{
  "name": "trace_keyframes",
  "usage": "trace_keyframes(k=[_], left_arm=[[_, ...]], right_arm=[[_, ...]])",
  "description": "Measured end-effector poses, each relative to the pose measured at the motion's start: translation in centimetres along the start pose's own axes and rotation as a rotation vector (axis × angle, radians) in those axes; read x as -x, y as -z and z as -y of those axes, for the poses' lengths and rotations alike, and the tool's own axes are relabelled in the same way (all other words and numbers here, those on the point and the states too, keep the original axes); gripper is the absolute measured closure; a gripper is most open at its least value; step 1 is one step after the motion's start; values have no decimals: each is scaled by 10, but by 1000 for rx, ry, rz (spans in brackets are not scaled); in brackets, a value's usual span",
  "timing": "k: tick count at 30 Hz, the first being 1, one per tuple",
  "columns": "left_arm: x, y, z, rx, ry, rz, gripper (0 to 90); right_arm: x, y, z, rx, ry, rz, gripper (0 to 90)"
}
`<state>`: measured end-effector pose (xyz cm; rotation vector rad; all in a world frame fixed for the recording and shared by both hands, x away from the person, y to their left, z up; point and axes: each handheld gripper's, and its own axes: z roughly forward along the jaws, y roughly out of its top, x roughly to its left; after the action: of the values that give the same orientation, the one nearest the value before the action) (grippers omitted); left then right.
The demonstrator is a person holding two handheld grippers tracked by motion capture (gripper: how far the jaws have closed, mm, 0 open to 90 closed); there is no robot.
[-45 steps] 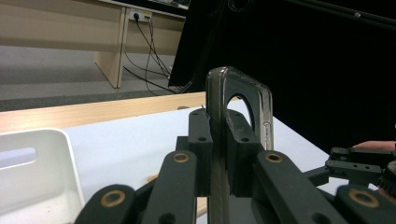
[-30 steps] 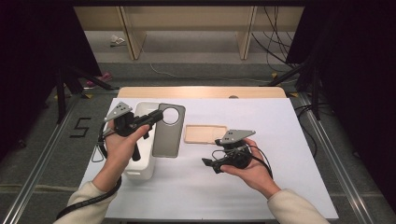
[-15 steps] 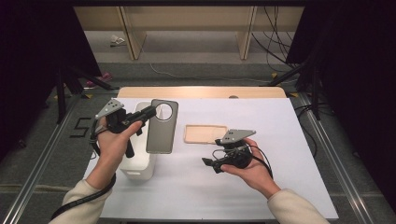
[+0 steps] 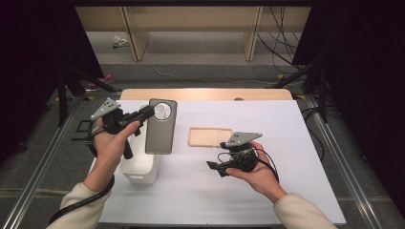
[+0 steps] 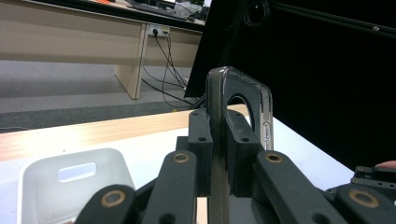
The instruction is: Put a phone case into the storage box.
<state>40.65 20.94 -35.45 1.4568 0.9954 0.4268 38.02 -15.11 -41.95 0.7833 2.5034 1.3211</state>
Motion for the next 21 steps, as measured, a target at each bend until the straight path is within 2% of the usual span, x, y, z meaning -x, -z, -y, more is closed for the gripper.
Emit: trace_keyframes(k=[21], left_arm=[[-14,8,-6,12,3,-19,818]], right_arm=[[1,0,0,5,-9,-2,163]])
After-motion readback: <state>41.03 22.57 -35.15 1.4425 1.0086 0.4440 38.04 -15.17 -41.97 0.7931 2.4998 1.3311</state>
